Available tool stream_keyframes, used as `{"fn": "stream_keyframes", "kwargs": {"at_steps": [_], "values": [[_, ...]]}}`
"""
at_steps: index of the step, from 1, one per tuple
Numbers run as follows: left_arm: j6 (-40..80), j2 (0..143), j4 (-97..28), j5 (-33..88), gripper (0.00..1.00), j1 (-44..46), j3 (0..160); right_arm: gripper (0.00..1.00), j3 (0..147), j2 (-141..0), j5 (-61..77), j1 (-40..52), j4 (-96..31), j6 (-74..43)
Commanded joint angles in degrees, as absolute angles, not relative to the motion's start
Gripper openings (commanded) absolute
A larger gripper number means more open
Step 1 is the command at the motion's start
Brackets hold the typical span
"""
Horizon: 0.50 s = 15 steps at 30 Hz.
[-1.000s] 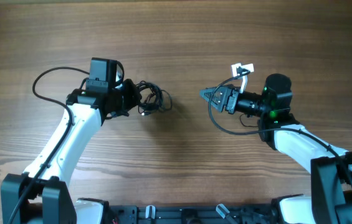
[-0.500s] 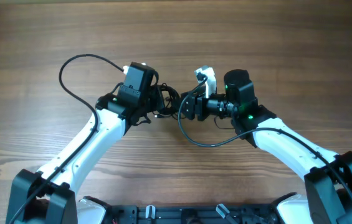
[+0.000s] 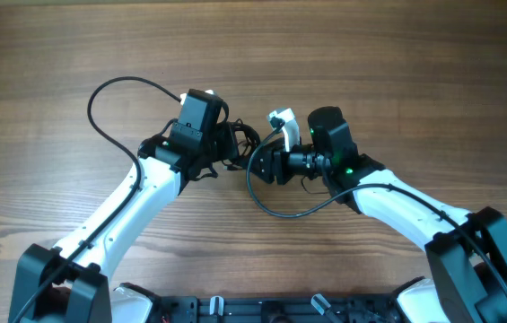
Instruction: Untangle cables
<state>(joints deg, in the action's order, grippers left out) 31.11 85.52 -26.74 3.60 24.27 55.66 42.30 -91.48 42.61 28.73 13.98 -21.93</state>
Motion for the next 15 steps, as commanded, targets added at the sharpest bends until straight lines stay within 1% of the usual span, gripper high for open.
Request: {"fn": "stream_keyframes", "kwargs": {"at_steps": [1, 4, 5, 6, 7, 8, 9, 11, 14, 15], "values": [[30.26, 85.49, -26.3, 7.44, 0.04, 24.56, 55.51, 0.49, 43.27, -92.62, 42.59, 28.93, 14.0, -21.08], [30.24, 85.49, -26.35, 7.9, 0.04, 24.53, 55.51, 0.49, 43.29, -93.32, 38.89, 28.91, 13.26, -20.99], [30.24, 85.49, -26.35, 7.9, 0.04, 24.56, 55.51, 0.47, 43.29, -93.41, 39.0, 28.91, 13.52, -21.02], [30.24, 85.49, -26.35, 7.9, 0.04, 24.53, 55.51, 0.28, 43.29, -93.38, 40.47, 28.91, 14.15, -21.08], [30.24, 85.49, -26.35, 7.88, 0.04, 24.53, 55.51, 0.12, 43.29, -93.38, 43.0, 28.91, 14.9, -21.3], [30.24, 85.49, -26.35, 7.62, 0.04, 24.53, 55.51, 0.05, 43.29, -93.38, 46.72, 28.88, 15.44, -21.91], [30.24, 85.49, -26.37, 6.31, 0.04, 24.32, 55.51, 0.05, 43.29, -93.27, 50.37, 28.49, 15.35, -21.87], [30.28, 85.49, -26.57, 5.06, 0.04, 23.44, 55.51, 0.05, 43.29, -93.1, 51.51, 26.55, 13.56, -22.87], [30.46, 85.49, -27.77, 5.08, 0.04, 20.88, 55.51, 0.05, 43.27, -92.77, 52.8, 21.12, 13.17, -26.92], [30.46, 85.49, -28.6, 5.1, 0.04, 20.01, 55.51, 0.05, 43.27, -92.38, 55.81, 18.06, 14.92, -27.44]]}}
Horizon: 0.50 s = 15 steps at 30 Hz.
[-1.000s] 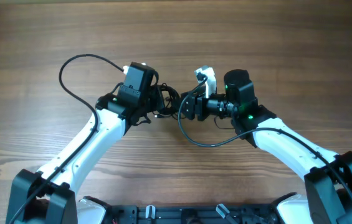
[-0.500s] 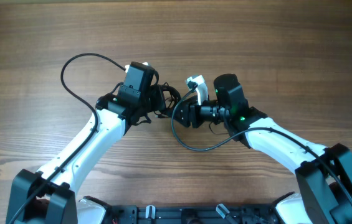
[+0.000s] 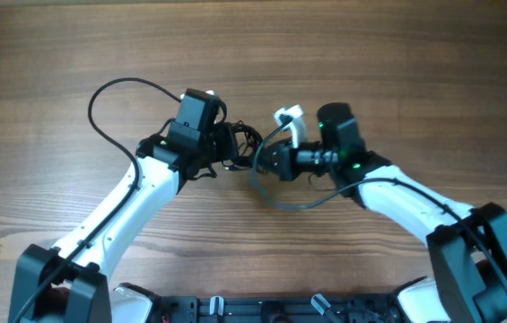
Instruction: Untangle cables
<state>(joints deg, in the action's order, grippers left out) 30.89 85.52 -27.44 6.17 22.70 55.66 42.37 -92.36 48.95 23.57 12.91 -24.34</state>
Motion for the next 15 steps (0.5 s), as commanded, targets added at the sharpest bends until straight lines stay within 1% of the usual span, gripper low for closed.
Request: {"fn": "stream_keyframes", "kwargs": {"at_steps": [1, 3, 6, 8, 12, 15], "values": [[30.46, 85.49, -29.5, 5.08, 0.04, 19.29, 55.51, 0.05, 43.27, -92.09, 59.09, 15.57, 17.56, -28.29], [30.7, 85.49, -30.74, 5.08, 0.04, 18.09, 55.51, 0.04, 43.27, -91.81, 62.22, 12.25, 21.52, -31.11], [35.59, 85.49, -30.87, 5.06, 0.04, 16.29, 55.51, 0.05, 43.05, -91.81, 59.2, 8.67, 20.38, -33.74], [38.61, 85.49, -30.89, 5.06, 0.04, 15.14, 55.51, 0.05, 42.65, -91.81, 53.98, 8.16, 16.8, -35.18], [46.19, 85.49, -30.83, 5.08, 0.04, 13.69, 55.51, 0.05, 42.63, -91.81, 42.98, 9.39, 5.13, -36.99], [50.76, 85.49, -30.65, 5.13, 0.04, 13.72, 55.51, 0.05, 42.63, -91.83, 41.54, 10.74, 2.85, -36.23]]}}
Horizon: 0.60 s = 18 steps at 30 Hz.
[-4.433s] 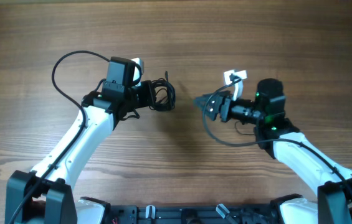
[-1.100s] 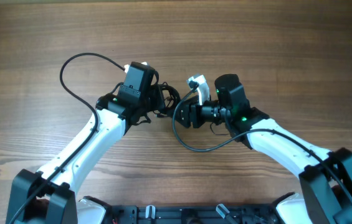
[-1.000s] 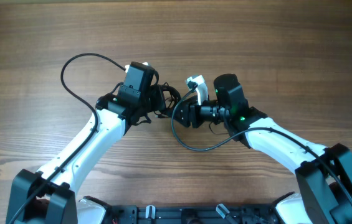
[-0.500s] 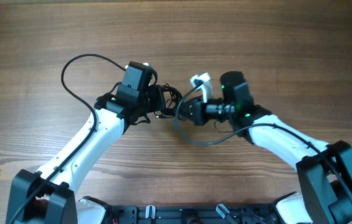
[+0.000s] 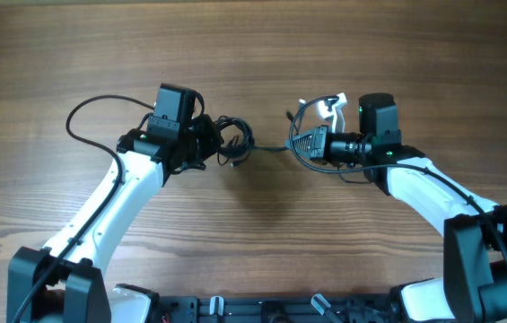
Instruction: Untangle cables
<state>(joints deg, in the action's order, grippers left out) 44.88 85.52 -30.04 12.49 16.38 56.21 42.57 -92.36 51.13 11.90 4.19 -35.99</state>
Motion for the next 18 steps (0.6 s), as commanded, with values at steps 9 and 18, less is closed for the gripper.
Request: {"fn": "stream_keyframes", "kwargs": {"at_steps": [9, 18], "values": [[38.65, 85.49, -30.13, 6.28, 0.04, 13.76, 55.51, 0.91, 42.63, -91.81, 55.72, 11.66, 14.72, -28.34], [20.97, 85.49, -26.5, 16.05, 0.04, 13.76, 55.51, 0.37, 42.63, -92.07, 49.67, 24.27, 19.68, -24.03]]}}
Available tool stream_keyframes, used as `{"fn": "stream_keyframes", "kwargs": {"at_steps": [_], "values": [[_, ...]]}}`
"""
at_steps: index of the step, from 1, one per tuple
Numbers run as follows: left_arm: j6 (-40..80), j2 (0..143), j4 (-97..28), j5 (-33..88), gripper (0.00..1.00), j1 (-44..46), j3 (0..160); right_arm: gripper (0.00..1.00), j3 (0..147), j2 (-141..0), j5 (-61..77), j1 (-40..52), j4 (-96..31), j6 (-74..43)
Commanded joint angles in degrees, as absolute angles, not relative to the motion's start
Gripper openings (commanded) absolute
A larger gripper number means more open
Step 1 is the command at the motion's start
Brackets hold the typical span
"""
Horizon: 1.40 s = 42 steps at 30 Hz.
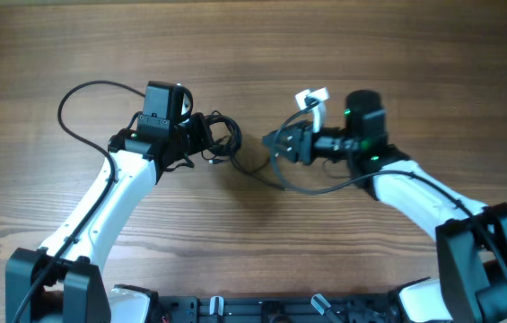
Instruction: Untangle cables
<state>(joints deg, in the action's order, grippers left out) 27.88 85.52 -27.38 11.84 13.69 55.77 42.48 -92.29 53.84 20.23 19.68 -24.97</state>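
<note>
A tangle of black cable (223,135) sits at the tip of my left gripper (205,141), which looks shut on it. From there one long strand runs out in a loop (66,106) to the far left. My right gripper (279,144) faces left, a short gap from the tangle, and looks shut on a cable that ends in a white plug (311,97), sticking up just behind it. A slack black strand (251,168) sags between the two grippers, and another loop (311,187) hangs below the right wrist.
The wooden table (253,45) carries nothing but the cables. Both white arms reach in from the front edge, where a black frame (253,309) lies.
My right gripper has moved left, toward the tangle, with the white plug. The strand between the grippers, then stretched, now sags. My left gripper has shifted slightly left.
At first both grippers stood close together at the table's middle with the tangle between them, and they stayed so. Then they were far apart, with a strand stretched between them. Now the right one is nearer again and the strand is slack.
</note>
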Motion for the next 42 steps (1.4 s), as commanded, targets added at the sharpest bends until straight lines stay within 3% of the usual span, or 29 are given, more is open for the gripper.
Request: {"fn": "stream_keyframes", "kwargs": {"at_steps": [1, 6, 14, 25, 27, 28, 31, 34, 37, 42], "values": [[21.04, 85.49, -26.33, 16.05, 0.04, 13.76, 55.51, 0.36, 42.63, -92.07, 49.5, 25.41, 19.77, -25.89], [35.92, 85.52, -26.39, 15.55, 0.04, 13.76, 55.51, 0.36, 42.63, -92.07, 48.82, 28.08, 19.94, -44.71], [61.49, 85.52, -26.81, 15.38, 0.04, 15.42, 55.51, 0.33, 42.63, -92.4, 40.62, 31.14, 19.92, -49.95], [69.95, 85.52, -26.76, 13.26, 0.04, 22.35, 55.51, 0.25, 42.63, -92.42, 26.22, 31.92, 18.7, -51.11], [69.95, 85.52, -26.76, 13.26, 0.04, 22.35, 55.51, 0.07, 42.63, -92.42, 25.76, 31.92, 18.46, -51.03], [69.95, 85.52, -26.74, 13.23, 0.04, 22.35, 55.51, 0.05, 42.63, -92.42, 26.94, 31.92, 18.63, -50.94], [69.95, 85.52, -26.72, 9.63, 0.04, 21.45, 55.51, 0.05, 42.63, -92.4, 34.79, 31.92, 17.39, -46.15], [73.12, 85.52, -26.59, 9.13, 0.04, 18.63, 55.51, 0.05, 42.63, -92.4, 38.54, 31.94, 8.01, -43.33], [79.92, 85.52, -26.52, 9.08, 0.04, 14.5, 55.51, 0.05, 42.63, -92.4, 38.46, 32.1, -6.81, -38.68], [80.18, 85.52, -26.63, 9.37, 0.04, 13.19, 55.51, 0.05, 42.63, -92.42, 33.63, 32.08, -8.84, -39.55]]}}
